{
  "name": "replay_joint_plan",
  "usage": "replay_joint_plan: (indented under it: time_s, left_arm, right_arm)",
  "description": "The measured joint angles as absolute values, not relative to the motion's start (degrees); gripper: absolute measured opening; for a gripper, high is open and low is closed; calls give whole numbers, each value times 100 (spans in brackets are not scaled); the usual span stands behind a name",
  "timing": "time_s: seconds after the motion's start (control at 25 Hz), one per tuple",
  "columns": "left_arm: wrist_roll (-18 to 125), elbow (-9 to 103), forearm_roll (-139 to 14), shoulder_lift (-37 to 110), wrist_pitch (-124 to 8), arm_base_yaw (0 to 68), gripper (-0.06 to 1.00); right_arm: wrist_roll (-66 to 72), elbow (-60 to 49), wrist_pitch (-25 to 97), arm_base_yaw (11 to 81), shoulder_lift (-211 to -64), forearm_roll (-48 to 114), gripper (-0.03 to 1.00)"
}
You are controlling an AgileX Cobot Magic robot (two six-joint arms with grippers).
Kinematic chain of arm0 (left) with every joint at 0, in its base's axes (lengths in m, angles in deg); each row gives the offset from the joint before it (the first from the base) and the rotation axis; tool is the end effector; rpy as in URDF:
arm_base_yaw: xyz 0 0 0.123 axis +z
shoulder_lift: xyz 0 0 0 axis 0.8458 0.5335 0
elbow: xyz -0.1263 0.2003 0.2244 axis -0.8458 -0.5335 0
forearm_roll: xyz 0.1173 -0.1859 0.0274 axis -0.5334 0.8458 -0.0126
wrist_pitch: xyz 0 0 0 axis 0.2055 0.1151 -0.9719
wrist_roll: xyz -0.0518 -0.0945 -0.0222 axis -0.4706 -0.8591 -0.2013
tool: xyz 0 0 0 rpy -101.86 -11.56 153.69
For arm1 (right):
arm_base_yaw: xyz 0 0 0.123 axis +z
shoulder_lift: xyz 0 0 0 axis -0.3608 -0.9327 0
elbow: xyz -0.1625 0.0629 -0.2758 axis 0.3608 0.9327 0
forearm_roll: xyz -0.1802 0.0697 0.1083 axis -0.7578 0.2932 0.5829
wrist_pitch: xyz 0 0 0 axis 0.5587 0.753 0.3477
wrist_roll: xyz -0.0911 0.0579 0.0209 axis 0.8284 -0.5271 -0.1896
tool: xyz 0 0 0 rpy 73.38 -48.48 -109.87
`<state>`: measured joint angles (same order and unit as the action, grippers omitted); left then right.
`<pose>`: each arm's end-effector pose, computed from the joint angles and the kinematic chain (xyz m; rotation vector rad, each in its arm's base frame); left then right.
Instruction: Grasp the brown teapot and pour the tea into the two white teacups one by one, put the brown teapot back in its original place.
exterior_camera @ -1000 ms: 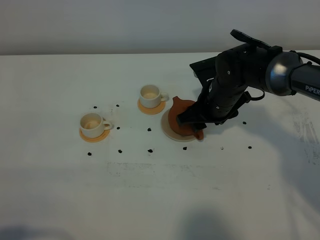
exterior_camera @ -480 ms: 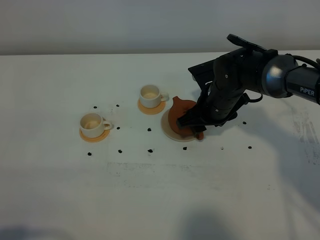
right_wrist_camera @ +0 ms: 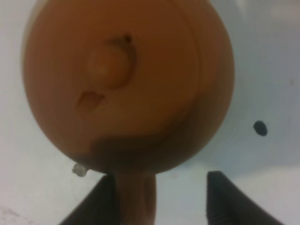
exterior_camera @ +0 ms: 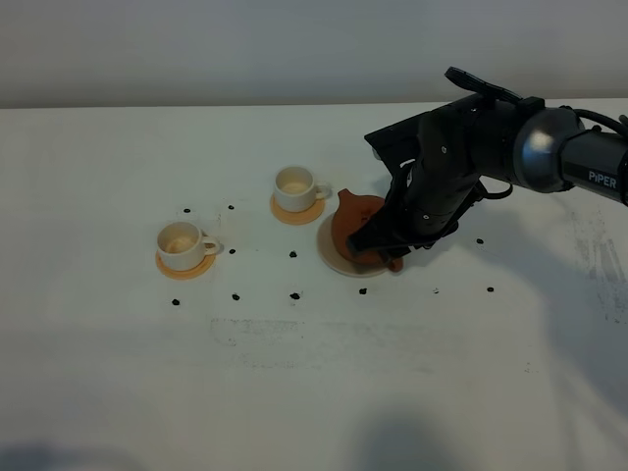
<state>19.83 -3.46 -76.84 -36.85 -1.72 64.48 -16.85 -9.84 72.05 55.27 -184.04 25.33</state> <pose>-0.0564 -0.0058 0.2563 -0.1040 2.0221 0.0930 0.3515 0.2381 0.1913 -0.9133 2.7419 0.1020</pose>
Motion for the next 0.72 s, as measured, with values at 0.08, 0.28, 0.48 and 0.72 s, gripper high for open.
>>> replay_joint_plan:
  time_s: [0.08,0.28,0.48,0.72]
  left_arm:
    - [1983,-346,-7684,-3685,-172,6448,50]
    - [1983,-346,-7684,-3685,-172,6448,50]
    - [1983,-346,-7684,-3685,-172,6448,50]
    - [1983,-346,-7684,-3685,-172,6448,50]
  right_arm:
    - [-1416,-984,7185,5527,-18404,2573,30]
    - [-859,-984,7178,5527,-18404,2714,9]
    - [-737,-984,7178,5527,-18404,2748,9]
    - [-725,-984,7159,5521,-18404,2949,9]
